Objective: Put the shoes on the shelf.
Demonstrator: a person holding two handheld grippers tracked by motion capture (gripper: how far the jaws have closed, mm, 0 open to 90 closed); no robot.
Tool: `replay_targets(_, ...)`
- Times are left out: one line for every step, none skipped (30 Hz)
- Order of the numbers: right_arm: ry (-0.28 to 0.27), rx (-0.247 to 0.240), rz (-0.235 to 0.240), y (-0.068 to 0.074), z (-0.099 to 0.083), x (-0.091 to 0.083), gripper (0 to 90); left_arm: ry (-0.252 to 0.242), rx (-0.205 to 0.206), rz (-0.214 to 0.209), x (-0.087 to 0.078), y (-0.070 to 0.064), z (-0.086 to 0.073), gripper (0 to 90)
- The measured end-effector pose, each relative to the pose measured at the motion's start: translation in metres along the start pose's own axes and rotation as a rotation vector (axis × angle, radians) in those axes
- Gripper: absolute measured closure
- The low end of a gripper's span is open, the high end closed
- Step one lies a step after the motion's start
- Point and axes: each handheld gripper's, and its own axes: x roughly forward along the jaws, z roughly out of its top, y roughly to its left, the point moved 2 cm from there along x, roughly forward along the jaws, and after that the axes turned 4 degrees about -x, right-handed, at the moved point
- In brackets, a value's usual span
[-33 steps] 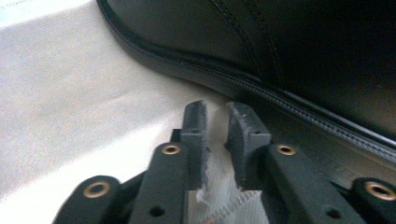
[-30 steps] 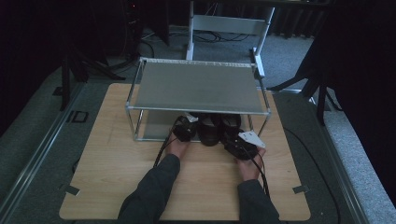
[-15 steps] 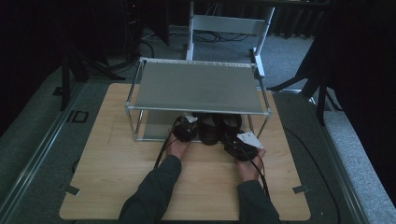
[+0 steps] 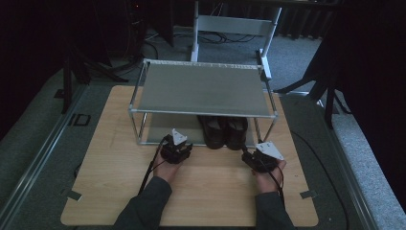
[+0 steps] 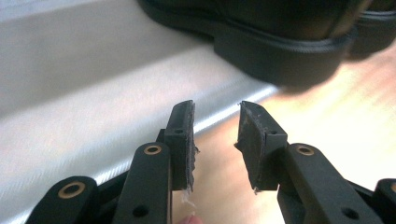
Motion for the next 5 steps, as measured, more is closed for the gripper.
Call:
replay_targets(0.007,-0.007,-0.001,-0.002,-0.002,-0.002,34.2,-0.004,-0.004,-0.001,-0.005,0.002,-0.003,65.7)
replay_targets(0.017,-0.013,-0.001,-0.004,-0.003,-0.003,34.0,-0.004,-0.004,-0.004,-0.009,0.003,-0.006,65.7)
replay_targets(0.025,-0.012,-0.002,-0.006,-0.005,-0.005,33.9,-0.003,0.003,0.002,-0.013,0.005,-0.009,65.5)
replay_targets(0.029,-0.014,-0.007,-0.009,-0.006,-0.005,33.8,-0.004,0.005,0.006,-0.017,0.007,-0.012,65.1)
replay_targets(0.035,-0.011,-0.013,-0.011,-0.008,-0.006,33.6,-0.004,0.005,0.006,-0.017,0.007,-0.012,64.9)
